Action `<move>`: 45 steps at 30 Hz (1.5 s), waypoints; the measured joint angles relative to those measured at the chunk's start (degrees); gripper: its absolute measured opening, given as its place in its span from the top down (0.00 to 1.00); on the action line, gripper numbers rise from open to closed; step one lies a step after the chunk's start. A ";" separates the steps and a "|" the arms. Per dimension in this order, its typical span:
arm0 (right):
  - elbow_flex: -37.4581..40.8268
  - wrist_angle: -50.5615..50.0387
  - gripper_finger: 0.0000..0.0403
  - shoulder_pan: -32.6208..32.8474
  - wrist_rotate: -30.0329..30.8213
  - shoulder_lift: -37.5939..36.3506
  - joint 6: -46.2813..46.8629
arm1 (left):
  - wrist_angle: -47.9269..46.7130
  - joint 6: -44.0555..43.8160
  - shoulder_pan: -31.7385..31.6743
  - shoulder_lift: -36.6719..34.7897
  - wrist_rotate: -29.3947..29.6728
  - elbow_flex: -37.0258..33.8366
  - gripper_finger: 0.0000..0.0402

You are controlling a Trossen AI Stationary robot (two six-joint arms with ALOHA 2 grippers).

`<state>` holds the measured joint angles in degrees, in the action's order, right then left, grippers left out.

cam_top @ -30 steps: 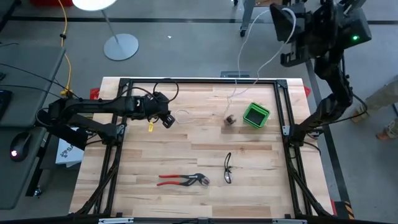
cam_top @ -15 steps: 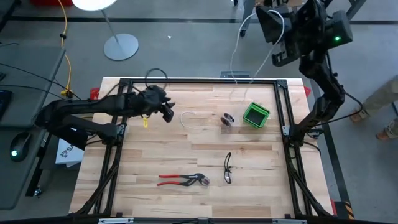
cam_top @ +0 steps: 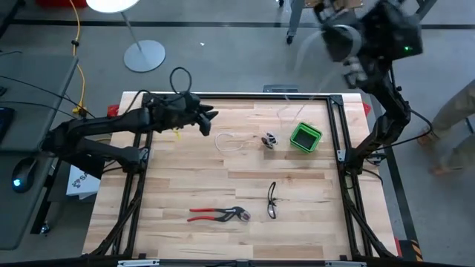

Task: Coil cords
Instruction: Uncoil the wire from the spool

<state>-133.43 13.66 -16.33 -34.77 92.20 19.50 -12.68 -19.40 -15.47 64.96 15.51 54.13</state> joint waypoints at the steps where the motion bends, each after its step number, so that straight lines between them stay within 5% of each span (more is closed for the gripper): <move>1: 0.00 2.96 1.00 0.27 -1.27 -0.10 1.86 | 0.55 0.04 -0.14 0.88 0.00 0.00 0.63; 7: -0.02 13.75 1.00 2.63 -3.29 -0.26 4.34 | 7.15 1.45 -2.40 7.19 -7.38 0.00 0.63; 15: 0.00 8.42 1.00 2.84 -1.54 -0.12 -1.06 | 9.11 2.86 -1.92 17.44 -19.33 2.83 0.63; 20: -0.02 4.67 1.00 1.64 1.73 -0.15 -1.82 | 3.61 3.86 -0.34 19.32 -17.89 4.66 0.63; 25: -0.02 -9.30 0.94 0.60 3.89 -0.17 -5.81 | 2.30 3.76 -0.26 18.21 -16.70 4.74 0.63; 32: 0.02 -29.03 0.66 0.19 15.19 0.24 -10.53 | -5.48 6.69 -1.22 12.85 -12.87 4.74 0.63; 37: -0.03 -43.91 0.49 -0.18 14.61 -0.66 -10.20 | -11.28 8.30 -2.93 8.56 -9.61 4.74 0.63; 45: 0.07 -75.27 0.47 -0.03 18.05 4.53 -11.39 | -13.04 9.57 -5.70 5.78 -8.94 4.74 0.63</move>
<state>-133.36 -61.61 -16.36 -16.72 96.73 8.11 -25.72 -9.82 -21.16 70.74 6.57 58.87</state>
